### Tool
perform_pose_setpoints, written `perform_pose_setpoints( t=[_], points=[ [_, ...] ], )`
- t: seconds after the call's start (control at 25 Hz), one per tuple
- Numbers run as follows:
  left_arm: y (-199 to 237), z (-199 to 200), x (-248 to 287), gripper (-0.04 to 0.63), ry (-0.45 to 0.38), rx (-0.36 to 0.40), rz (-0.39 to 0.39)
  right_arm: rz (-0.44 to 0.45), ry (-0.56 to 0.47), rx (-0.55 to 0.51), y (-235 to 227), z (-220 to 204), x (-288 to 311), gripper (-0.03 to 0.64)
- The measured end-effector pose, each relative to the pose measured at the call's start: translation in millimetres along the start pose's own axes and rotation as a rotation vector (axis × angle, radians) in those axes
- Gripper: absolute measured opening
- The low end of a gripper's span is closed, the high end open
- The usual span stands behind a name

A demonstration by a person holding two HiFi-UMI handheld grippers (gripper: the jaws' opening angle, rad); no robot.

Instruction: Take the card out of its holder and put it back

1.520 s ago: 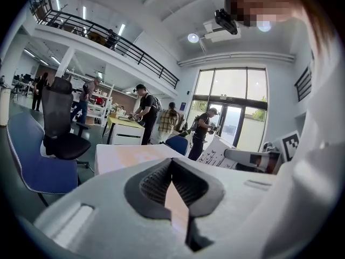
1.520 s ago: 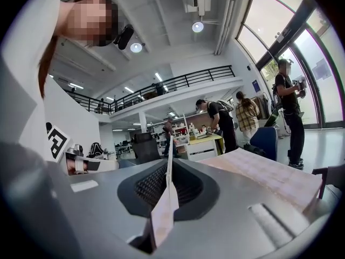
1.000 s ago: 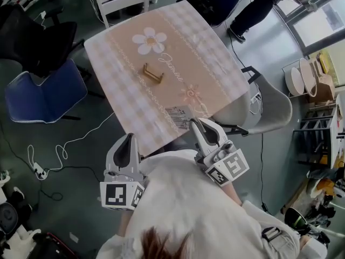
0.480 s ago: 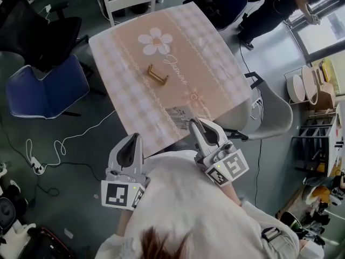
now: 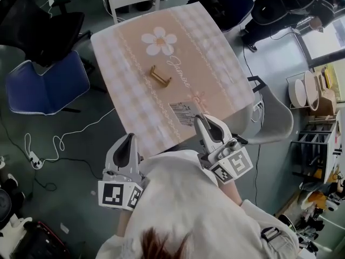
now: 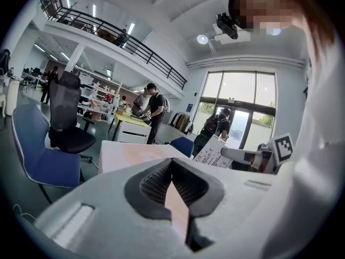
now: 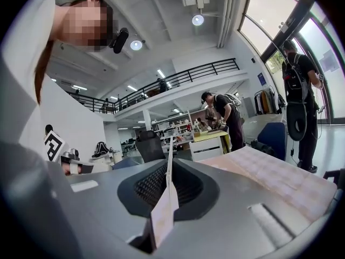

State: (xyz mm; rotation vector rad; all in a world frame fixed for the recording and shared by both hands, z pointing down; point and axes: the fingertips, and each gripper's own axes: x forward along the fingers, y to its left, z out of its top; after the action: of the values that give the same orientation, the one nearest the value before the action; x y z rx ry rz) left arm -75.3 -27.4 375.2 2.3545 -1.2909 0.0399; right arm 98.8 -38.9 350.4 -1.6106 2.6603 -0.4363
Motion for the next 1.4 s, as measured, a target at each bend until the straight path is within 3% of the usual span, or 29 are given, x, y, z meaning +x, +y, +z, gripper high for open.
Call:
perform_pose_setpoints(
  t=[0.24, 0.48, 0.96, 1.4],
  points=[
    [18.2, 1.4, -4.4, 0.0, -0.012, -0.037, 0.088, -0.016, -0.026, -0.089, -45.4, 21.6, 44.2, 0.014],
    [31.5, -1.4, -5.6, 0.0, -0.003, -0.051, 0.147, 0.011, -0.039, -0.108, -63.3, 32.7, 91.4, 0.014],
    [37.7, -1.4, 0.6, 0.0, -0.004, -0.108, 0.213, 0.1, 0.061, -0.136, -80.5, 4.3, 154.3, 0.014],
    [39.9, -7.7, 11.5, 0.0, 0.038, -0.112, 0.236, 0.15, 0.154, -0.144, -94.8, -30.3, 189.1, 0.014]
  ],
)
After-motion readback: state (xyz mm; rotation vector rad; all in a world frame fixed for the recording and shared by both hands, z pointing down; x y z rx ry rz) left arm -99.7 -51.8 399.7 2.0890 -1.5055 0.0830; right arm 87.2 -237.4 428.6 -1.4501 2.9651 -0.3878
